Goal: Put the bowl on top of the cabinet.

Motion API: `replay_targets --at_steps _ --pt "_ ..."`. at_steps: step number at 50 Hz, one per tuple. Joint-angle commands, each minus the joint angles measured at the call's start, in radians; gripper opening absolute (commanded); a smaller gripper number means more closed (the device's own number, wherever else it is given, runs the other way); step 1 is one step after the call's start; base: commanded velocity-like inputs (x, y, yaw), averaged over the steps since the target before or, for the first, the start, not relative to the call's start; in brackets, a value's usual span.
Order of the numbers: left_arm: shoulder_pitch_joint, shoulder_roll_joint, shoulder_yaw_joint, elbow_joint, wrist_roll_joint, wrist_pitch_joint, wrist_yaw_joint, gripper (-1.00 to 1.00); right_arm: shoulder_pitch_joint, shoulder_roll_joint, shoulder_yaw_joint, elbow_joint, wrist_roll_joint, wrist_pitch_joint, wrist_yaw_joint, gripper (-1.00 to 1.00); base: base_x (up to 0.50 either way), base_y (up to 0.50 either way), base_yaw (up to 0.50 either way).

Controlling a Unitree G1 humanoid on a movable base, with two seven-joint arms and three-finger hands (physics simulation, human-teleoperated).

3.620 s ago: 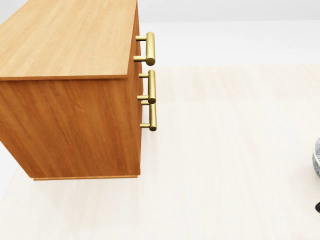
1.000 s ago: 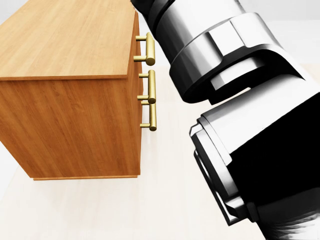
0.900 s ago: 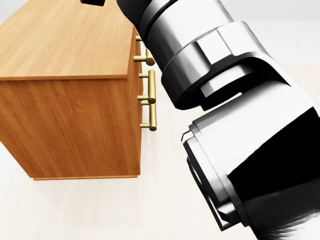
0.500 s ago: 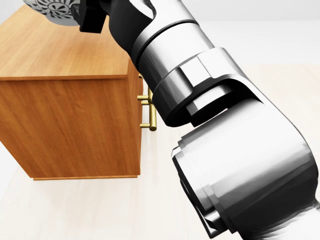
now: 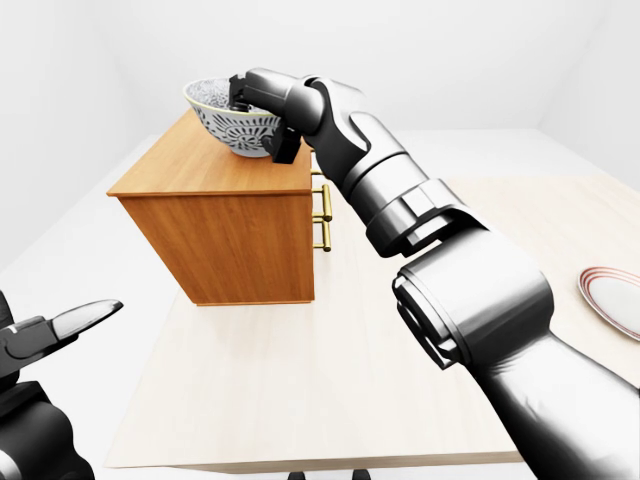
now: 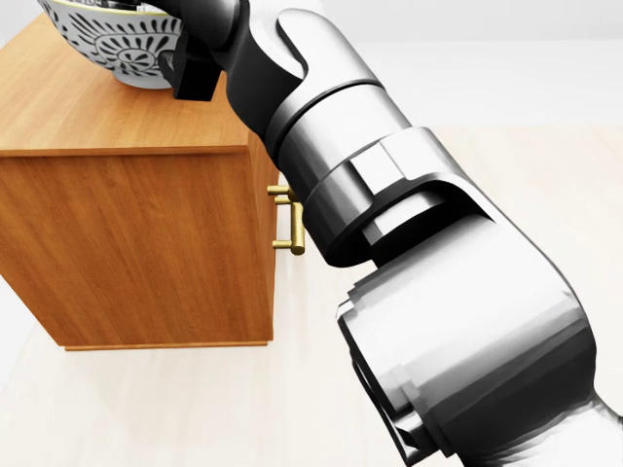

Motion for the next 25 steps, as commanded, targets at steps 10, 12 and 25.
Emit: replay_targets --at_steps 10,12,25 --pt "0.003 -0.005 -0.004 -0.006 0.003 0.000 -0.001 1.00 0.026 -0.003 -0.009 -0.003 -0.062 0.000 -0.009 -1.00 0.00 0.00 0.00" --pt "0.002 -0.005 -0.005 -0.006 0.004 0.000 -0.001 1.00 0.022 -0.005 -0.008 -0.003 -0.065 0.000 -0.004 -1.00 0.00 0.00 0.00" --pt "0.000 -0.003 -0.001 -0.006 -0.002 0.000 0.001 1.00 0.039 0.001 -0.009 -0.001 -0.068 0.000 -0.014 -1.00 0.00 0.00 0.00"
